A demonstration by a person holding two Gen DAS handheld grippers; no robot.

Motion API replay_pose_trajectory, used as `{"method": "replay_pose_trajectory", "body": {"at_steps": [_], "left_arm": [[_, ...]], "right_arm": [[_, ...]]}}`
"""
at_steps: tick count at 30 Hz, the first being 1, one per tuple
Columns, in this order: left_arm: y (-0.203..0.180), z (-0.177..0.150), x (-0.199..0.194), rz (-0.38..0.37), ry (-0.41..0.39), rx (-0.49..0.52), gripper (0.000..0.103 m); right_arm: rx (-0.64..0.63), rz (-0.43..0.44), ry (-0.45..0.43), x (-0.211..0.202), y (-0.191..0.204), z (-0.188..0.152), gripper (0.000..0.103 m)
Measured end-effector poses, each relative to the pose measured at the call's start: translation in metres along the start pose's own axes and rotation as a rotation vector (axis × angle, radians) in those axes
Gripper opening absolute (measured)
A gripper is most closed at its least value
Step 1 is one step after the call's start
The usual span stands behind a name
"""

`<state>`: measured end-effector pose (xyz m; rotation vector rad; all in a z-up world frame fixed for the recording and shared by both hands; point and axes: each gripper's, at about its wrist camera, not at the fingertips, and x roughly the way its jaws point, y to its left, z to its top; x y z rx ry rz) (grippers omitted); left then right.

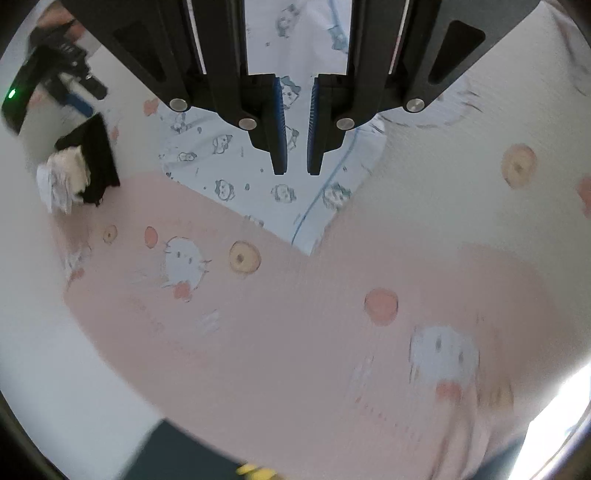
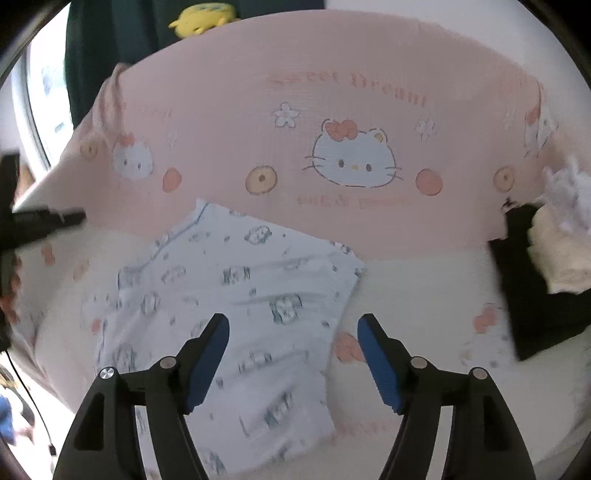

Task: Fold clothes
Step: 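Release the garment and lift both grippers back above the bed, then move both grippers to the blue-piped edge and elastic cuff of the garment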

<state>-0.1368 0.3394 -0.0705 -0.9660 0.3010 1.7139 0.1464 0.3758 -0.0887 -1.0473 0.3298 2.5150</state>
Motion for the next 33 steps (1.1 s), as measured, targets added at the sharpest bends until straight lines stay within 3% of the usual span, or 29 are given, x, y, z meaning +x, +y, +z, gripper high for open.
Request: {"method": "replay_pose_trajectory", "body": {"at_steps": [2,5,9,12,15,18,24,29,33], "left_arm": [[-0.016,-0.009,-0.021,0.036,-0.058,0.130,0.009],[-0.054,-0.045,-0.056,0.112,-0.145,0.428,0.009],[-0.093,-0.122,-0.082,0.115,-0.217,0.812,0.009],[-0.110,-0.175,-0.080,0.164,-0.230,1.012,0.009],[-0.116,-0.208,-0.072,0.240,-0.273,1.102,0.009],[-0.114,-0.214,-0.064,0.263,-0.253,1.094,0.009],[-0.111,-0.219,-0.052,0.248,-0.165,1.110,0.009],[-0.113,-0.231,-0.035,0.151,0.003,1.165,0.009],[-0.112,-0.240,-0.009,0.119,0.161,1.175,0.009]], "right_arm": [[-0.071,-0.016,-0.007,-0.015,0.011,-0.004,0.072],[-0.178,-0.039,-0.018,-0.037,0.027,-0.011,0.072],[-0.320,-0.071,-0.034,-0.065,0.048,-0.020,0.073],[-0.444,-0.104,-0.046,-0.072,0.066,-0.031,0.073],[-0.561,-0.155,-0.028,-0.073,0.082,-0.044,0.073],[-0.654,-0.200,-0.002,-0.069,0.092,-0.057,0.073],[-0.808,-0.219,0.039,-0.060,0.111,-0.087,0.073],[-0.948,-0.219,0.064,-0.048,0.127,-0.118,0.073],[-0.987,-0.219,0.090,-0.036,0.128,-0.134,0.073]]}}
